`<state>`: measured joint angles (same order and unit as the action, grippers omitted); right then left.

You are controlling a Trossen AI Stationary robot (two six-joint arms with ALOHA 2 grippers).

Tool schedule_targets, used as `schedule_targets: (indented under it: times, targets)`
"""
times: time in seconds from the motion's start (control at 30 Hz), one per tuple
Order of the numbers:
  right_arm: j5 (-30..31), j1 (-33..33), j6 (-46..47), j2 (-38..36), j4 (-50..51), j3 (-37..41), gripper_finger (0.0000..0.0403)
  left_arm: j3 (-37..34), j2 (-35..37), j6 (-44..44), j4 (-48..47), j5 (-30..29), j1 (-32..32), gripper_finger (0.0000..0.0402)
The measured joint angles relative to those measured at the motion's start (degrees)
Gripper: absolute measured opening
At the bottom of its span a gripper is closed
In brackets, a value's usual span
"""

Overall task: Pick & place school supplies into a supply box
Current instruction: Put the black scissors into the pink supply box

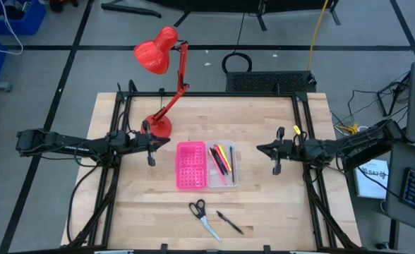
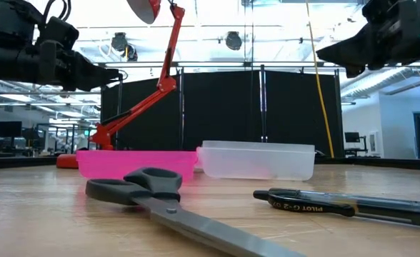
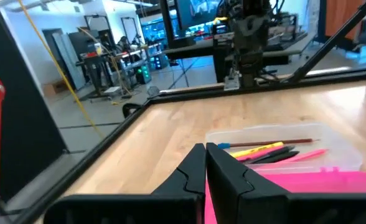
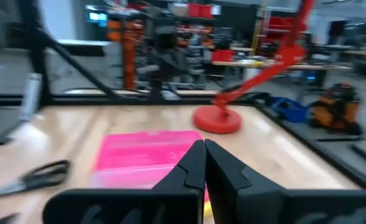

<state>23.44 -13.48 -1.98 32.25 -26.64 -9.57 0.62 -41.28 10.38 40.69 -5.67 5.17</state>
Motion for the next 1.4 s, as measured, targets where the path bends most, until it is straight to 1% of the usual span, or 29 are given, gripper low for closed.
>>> schedule_targets:
  times: [0.13,0.23,0.3,0.37,0.4,0.43,0.47,0.57,0.63,0.7,0.8,0.87,0.97,1.03,1.13,1.2,1.33,1.4]
  targets:
    - [0.4,2.1,-2.3,0.0,-0.2,0.3,0.0000,0.0,0.0,-2.4,0.9,2.7,0.0,0.0021]
    - [0.4,3.4,-3.6,0.0,-1.7,0.2,0.0000,0.0,0.0,-9.2,2.2,2.6,0.0,0.0021]
    - [0.4,3.8,-3.6,0.0,-2.3,0.2,0.0000,0.1,0.0,-13.0,1.1,4.6,-0.5,0.0021]
    - [0.3,3.8,-3.4,0.0,-2.2,0.1,0.0000,1.8,-0.6,-13.2,-4.5,10.3,-2.4,0.0021]
    - [0.3,3.8,-3.5,0.0,-2.3,0.1,0.0000,3.2,-1.2,-13.7,-8.0,12.0,-3.9,0.0021]
    - [0.3,3.8,-3.7,0.0,-2.3,0.1,0.0000,5.0,-2.0,-14.4,-12.0,12.4,-5.7,0.0021]
    - [0.3,3.8,-3.7,0.0,-2.0,0.1,0.0000,7.3,-3.3,-15.1,-15.6,12.0,-7.8,0.0021]
    - [0.3,3.8,-3.7,0.0,-0.9,0.1,0.0000,16.3,-9.5,-15.9,-25.8,6.9,-15.3,0.0021]
    - [0.3,3.8,-3.7,0.0,-1.0,0.1,0.0000,23.8,-15.1,-15.7,-32.5,4.7,-19.4,0.0021]
    - [0.3,3.8,-3.6,0.0,-1.0,0.1,0.0000,32.5,-21.4,-17.5,-40.0,4.4,-22.1,0.0021]
    - [0.3,3.8,-3.3,0.0,-1.0,0.1,0.0000,46.3,-31.3,-17.2,-56.9,6.4,-23.7,0.0021]
    - [0.3,3.8,-3.3,0.0,-1.0,0.1,0.0000,54.8,-37.9,-14.3,-64.3,5.9,-23.8,0.0021]
    - [0.3,3.7,-3.5,0.0,-1.0,0.1,0.0000,66.0,-46.5,-8.9,-68.8,5.6,-23.5,0.0021]
    - [0.3,3.7,-3.5,0.0,-1.0,0.1,0.0000,72.5,-52.1,-4.8,-68.9,7.0,-23.2,0.0021]
    - [0.3,3.7,-2.4,0.0,-0.9,0.0,0.0000,79.6,-59.2,-2.7,-68.5,7.5,-23.2,0.0021]
    - [0.3,3.7,-1.9,0.0,-0.4,0.0,0.0000,82.2,-62.8,-0.6,-67.7,7.8,-23.7,0.0021]
    - [0.2,3.7,-1.9,0.2,-0.4,0.0,0.0000,83.1,-67.9,9.4,-69.9,9.6,-25.2,0.0021]
    - [0.2,3.7,-1.7,0.2,-0.2,0.0,0.0000,83.1,-69.2,13.0,-73.7,9.5,-26.1,0.0021]
